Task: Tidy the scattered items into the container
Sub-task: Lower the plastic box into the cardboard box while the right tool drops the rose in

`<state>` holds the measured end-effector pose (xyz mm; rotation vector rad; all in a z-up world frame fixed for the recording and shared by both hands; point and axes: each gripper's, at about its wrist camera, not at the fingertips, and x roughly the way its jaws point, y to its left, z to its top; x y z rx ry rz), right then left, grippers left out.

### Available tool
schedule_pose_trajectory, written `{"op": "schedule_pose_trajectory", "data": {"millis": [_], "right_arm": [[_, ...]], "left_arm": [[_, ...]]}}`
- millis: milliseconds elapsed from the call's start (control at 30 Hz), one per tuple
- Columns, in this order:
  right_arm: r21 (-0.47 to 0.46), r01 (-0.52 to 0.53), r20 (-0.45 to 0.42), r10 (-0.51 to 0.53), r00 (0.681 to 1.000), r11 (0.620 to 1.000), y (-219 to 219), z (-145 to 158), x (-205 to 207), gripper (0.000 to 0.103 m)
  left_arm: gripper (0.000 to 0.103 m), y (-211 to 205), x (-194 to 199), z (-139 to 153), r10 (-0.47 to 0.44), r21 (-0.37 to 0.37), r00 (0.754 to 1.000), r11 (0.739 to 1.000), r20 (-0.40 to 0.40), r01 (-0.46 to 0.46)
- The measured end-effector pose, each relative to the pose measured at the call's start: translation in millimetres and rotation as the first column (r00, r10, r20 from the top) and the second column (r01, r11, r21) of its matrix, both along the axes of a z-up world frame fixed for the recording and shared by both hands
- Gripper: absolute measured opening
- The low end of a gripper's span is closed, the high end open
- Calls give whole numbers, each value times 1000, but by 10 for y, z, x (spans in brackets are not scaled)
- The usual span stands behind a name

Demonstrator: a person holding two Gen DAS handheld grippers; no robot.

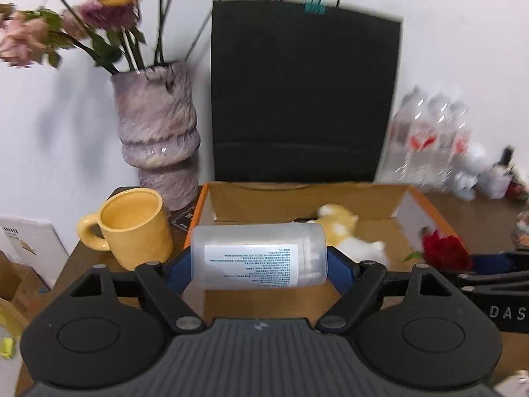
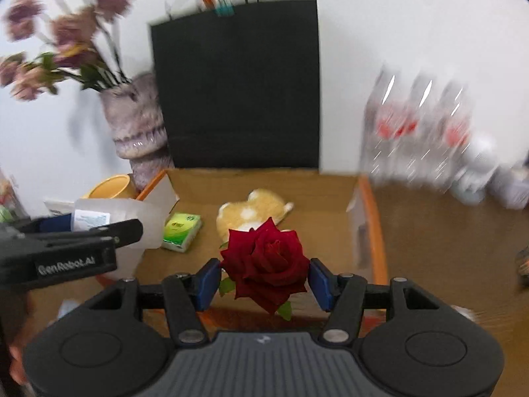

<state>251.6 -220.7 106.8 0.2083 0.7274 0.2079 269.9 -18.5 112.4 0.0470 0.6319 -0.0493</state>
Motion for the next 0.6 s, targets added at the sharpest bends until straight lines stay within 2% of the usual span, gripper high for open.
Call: {"op": "schedule_pose_trajectory", "data": {"millis": [67, 200, 300, 333, 433, 500, 600], "right_arm": [[83, -17, -87, 24, 996, 996, 18, -132, 282, 57], [87, -45, -201, 62, 978, 995, 154, -294, 546, 59], [59, -44, -242, 57, 969, 997, 199, -322, 596, 69], [50, -43, -254, 54, 966, 998, 211, -329, 608, 73], [72, -30, -283, 49, 958, 997, 151, -341, 612, 81], [81, -15, -302, 39, 953, 997, 107, -350, 603, 82], [66, 11, -335, 11, 942, 998, 59, -354, 585, 83]], "left_arm": [[83, 24, 146, -78, -21, -4, 998, 1000, -62, 21], [84, 88, 238, -231, 3, 10, 990, 1000, -142, -2], [84, 159, 281, -274, 11, -10, 980, 1000, -200, -13], [88, 175, 294, -272, 16, -9, 976, 1000, -216, -19], [88, 208, 320, -255, 19, -8, 966, 1000, -257, -22], [88, 197, 297, -222, 8, -10, 960, 1000, -279, -12], [94, 151, 254, -182, -3, -7, 953, 1000, -304, 0]]}}
